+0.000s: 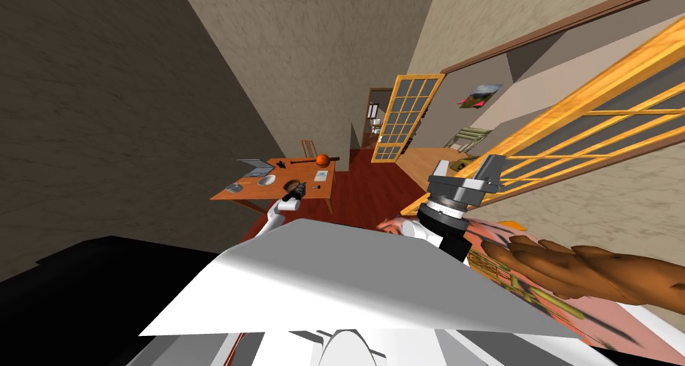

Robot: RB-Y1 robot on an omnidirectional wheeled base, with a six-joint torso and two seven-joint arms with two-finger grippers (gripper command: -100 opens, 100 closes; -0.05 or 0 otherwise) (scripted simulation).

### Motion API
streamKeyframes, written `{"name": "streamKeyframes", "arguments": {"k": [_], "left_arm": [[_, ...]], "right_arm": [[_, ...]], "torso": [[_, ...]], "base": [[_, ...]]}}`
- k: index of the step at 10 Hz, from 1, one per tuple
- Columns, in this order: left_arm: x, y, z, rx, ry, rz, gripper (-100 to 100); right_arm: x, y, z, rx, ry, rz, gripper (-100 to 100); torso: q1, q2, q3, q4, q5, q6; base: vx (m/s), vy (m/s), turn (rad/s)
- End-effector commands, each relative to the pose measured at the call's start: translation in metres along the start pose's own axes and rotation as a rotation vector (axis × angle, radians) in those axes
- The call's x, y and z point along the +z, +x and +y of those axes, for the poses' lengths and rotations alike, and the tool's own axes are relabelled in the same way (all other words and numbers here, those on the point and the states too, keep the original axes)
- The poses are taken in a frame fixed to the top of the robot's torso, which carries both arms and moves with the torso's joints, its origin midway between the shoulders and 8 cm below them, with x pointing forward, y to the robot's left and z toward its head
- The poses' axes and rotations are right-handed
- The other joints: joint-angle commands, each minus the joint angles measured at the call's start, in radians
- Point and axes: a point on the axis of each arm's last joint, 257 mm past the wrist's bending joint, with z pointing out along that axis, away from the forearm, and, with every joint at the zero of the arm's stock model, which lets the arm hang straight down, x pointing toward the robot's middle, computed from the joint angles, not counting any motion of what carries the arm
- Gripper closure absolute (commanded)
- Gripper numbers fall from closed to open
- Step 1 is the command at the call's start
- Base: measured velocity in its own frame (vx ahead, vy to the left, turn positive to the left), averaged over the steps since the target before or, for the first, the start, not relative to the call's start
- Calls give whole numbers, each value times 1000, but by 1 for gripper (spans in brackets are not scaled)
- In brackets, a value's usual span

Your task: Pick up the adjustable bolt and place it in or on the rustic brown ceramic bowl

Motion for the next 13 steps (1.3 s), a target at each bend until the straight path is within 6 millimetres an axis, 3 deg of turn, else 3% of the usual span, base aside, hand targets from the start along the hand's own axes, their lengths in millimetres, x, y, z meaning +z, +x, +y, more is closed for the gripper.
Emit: {"name": "streamKeyframes", "arguments": {"k": [1,2,4,13], "left_arm": [[5,-12,19,-8,-70,-13,-100],[5,-12,19,-8,-70,-13,-100],[9,-28,45,-23,-167,-32,-100],[0,-52,115,-72,-434,-54,-100]], "right_arm": [[0,0,0,0,0,0,0],[0,0,0,0,0,0,0],[0,0,0,0,0,0,0],[0,0,0,0,0,0,0]], "torso": [[0,0,0,0,0,0],[1,-1,-1,0,0,0],[0,-2,-1,0,0,0],[4,-4,-2,-1,1,0]], "base": [[91,-64,20],[73,-62,8],[134,-108,23],[125,-51,13]]}}
